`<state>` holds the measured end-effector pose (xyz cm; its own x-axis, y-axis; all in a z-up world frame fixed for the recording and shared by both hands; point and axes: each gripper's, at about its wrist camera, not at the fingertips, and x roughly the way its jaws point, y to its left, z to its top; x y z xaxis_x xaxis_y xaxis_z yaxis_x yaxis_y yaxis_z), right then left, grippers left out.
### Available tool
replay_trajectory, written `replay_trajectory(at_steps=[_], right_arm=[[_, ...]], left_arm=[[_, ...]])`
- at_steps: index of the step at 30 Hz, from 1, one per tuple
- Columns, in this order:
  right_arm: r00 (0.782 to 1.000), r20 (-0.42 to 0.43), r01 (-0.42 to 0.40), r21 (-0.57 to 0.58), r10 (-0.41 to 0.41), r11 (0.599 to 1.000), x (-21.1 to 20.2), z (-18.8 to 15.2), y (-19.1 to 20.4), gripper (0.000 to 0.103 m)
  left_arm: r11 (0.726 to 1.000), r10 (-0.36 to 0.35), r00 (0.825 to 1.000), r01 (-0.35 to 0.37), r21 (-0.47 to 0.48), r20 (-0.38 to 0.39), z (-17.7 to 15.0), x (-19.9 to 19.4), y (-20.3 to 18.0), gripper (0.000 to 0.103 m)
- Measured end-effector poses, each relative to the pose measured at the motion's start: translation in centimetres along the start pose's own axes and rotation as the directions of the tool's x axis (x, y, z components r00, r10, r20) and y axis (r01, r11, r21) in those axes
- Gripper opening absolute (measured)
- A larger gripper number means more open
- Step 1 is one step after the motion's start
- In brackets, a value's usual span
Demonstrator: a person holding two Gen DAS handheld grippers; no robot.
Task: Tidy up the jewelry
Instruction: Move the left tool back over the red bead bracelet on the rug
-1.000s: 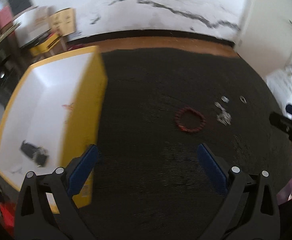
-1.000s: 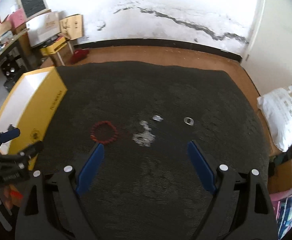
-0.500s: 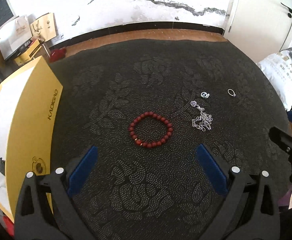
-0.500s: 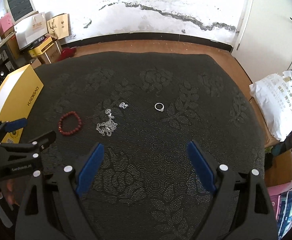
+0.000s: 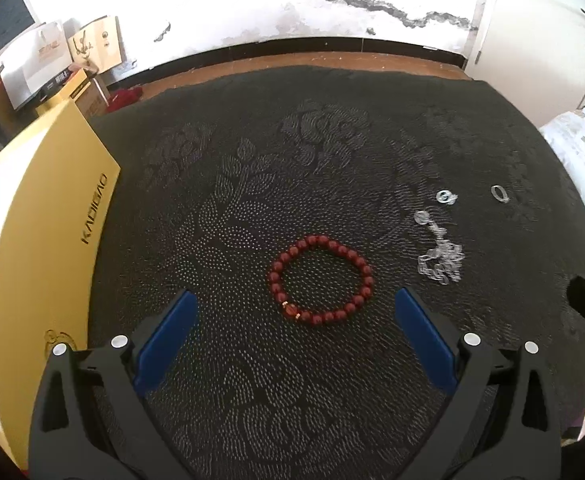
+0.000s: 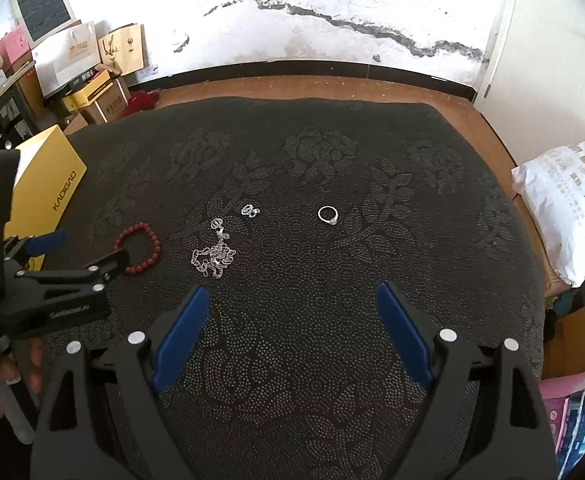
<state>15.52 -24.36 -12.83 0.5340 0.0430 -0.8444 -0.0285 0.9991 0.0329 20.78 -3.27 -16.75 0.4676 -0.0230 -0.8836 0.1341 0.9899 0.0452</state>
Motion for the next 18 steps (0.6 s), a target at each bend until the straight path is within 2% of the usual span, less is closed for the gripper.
replay_trajectory(at_steps=[11, 18], right_arm=[[1.000, -0.015, -0.007, 0.016, 0.007, 1.000, 1.8, 0.8, -0.5, 0.083], [1.000, -0.014, -0.020, 0.008, 0.021, 1.000, 2.2, 1.0, -0.5, 0.083]], left_arm=[[1.000, -0.021, 0.998, 0.020, -0.013, -0.055, -0.3, 4.2, 0.4, 0.097], [1.000, -0.020, 1.000, 0.019, -0.018, -0.016, 0.1, 4.5, 0.2, 0.097]])
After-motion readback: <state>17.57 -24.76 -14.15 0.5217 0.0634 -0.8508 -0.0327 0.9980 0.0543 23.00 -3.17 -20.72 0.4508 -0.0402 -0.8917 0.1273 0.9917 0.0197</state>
